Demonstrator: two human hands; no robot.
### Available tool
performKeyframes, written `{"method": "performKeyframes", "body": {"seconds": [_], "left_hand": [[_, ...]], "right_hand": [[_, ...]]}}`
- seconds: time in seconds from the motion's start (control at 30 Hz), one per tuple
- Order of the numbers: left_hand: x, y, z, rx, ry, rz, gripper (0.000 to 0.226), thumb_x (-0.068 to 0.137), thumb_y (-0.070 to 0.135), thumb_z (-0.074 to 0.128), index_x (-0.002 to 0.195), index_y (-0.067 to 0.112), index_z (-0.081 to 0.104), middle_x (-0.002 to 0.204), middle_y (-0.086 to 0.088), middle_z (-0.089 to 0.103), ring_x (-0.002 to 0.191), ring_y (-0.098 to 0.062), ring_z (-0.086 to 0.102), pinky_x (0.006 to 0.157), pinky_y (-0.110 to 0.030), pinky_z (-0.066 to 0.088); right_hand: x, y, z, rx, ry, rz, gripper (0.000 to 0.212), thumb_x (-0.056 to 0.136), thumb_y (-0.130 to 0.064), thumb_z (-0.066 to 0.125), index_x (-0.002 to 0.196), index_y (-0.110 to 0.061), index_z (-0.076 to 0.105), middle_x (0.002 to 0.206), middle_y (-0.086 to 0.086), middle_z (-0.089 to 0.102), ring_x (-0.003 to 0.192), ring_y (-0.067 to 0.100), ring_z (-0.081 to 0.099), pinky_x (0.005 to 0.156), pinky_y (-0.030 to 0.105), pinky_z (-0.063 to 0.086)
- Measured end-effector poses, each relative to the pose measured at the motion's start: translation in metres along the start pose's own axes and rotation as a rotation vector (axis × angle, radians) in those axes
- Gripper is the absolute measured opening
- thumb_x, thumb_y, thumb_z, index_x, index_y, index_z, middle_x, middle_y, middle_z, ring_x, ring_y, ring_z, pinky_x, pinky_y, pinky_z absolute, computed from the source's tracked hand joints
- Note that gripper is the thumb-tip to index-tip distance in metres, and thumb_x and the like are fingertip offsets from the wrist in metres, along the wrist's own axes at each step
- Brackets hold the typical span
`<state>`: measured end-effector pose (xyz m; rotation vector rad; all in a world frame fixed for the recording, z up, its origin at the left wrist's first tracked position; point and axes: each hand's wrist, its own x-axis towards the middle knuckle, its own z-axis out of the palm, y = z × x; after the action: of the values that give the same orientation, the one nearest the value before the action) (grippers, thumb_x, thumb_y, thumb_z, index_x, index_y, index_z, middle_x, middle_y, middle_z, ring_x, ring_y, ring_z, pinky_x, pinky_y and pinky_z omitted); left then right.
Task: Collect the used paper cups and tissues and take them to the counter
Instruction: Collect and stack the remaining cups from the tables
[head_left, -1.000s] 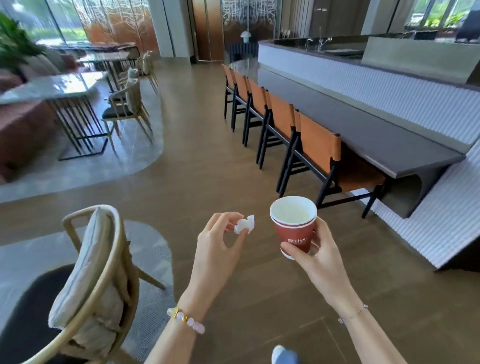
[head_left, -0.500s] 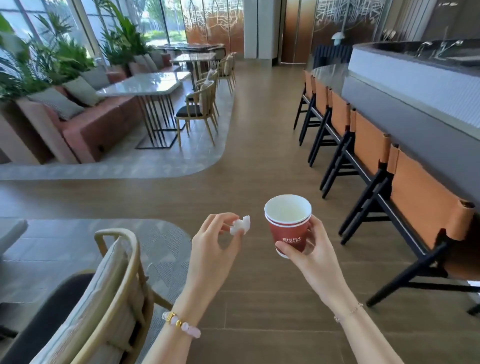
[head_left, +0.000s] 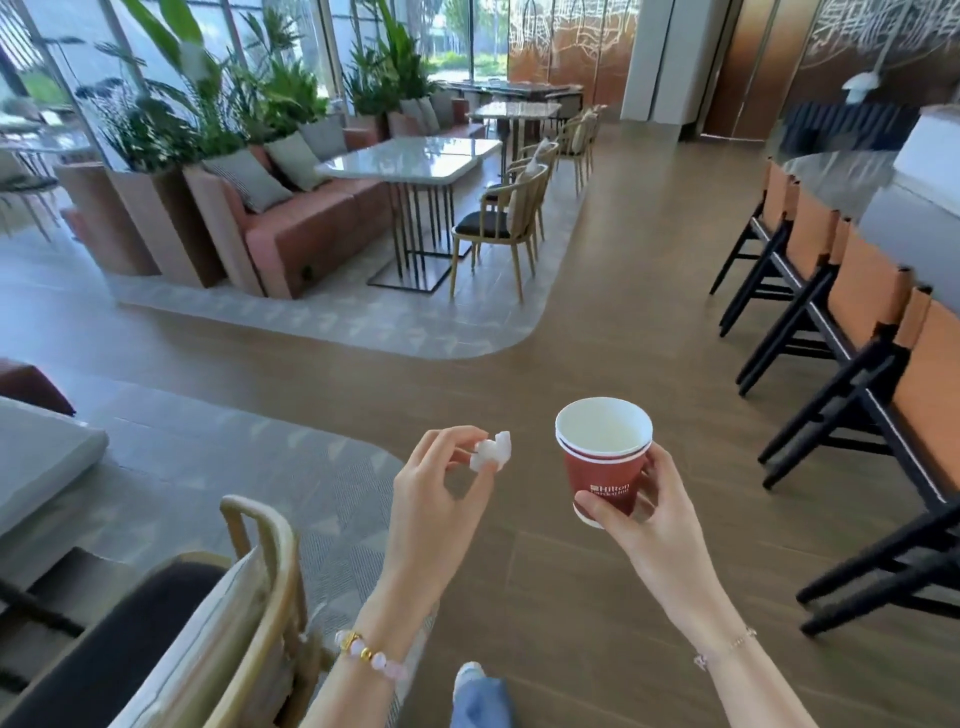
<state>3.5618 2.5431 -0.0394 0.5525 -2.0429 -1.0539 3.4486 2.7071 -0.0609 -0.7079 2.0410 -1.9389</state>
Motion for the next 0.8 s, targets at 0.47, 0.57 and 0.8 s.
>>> {"method": "performKeyframes", "body": {"seconds": [0.47, 0.57, 0.8], "left_hand": [[0.242, -0.107, -0.009, 0.083, 0.178, -0.056, 0.015, 0.084, 0.014, 0.069, 0.092, 0.025, 0.065, 0.095, 0.014, 0.063, 0.081, -0.004, 0.062, 0.073, -0.019, 0.05], [0.28, -0.132, -0.016, 0.114, 0.211, -0.087, 0.014, 0.083, 0.014, 0.069, 0.093, 0.023, 0.066, 0.095, 0.013, 0.064, 0.082, -0.005, 0.062, 0.076, -0.015, 0.049], [0.384, -0.195, -0.031, 0.218, 0.386, -0.184, 0.018, 0.084, 0.017, 0.068, 0.091, 0.032, 0.062, 0.093, 0.016, 0.063, 0.083, 0.0, 0.06, 0.072, -0.006, 0.045]], "right_hand": [[0.273, 0.017, 0.136, 0.004, -0.186, -0.015, 0.06, 0.071, -0.013, 0.081, 0.118, -0.034, 0.051, 0.102, -0.021, 0.067, 0.095, 0.001, 0.064, 0.077, 0.014, 0.051], [0.323, 0.024, 0.17, -0.002, -0.25, -0.011, 0.062, 0.07, -0.015, 0.082, 0.12, -0.033, 0.05, 0.104, -0.018, 0.066, 0.094, -0.001, 0.064, 0.077, 0.015, 0.051], [0.459, 0.046, 0.268, 0.04, -0.464, -0.025, 0.063, 0.068, -0.013, 0.083, 0.119, -0.031, 0.05, 0.108, -0.014, 0.065, 0.092, -0.002, 0.064, 0.074, 0.008, 0.048]]}}
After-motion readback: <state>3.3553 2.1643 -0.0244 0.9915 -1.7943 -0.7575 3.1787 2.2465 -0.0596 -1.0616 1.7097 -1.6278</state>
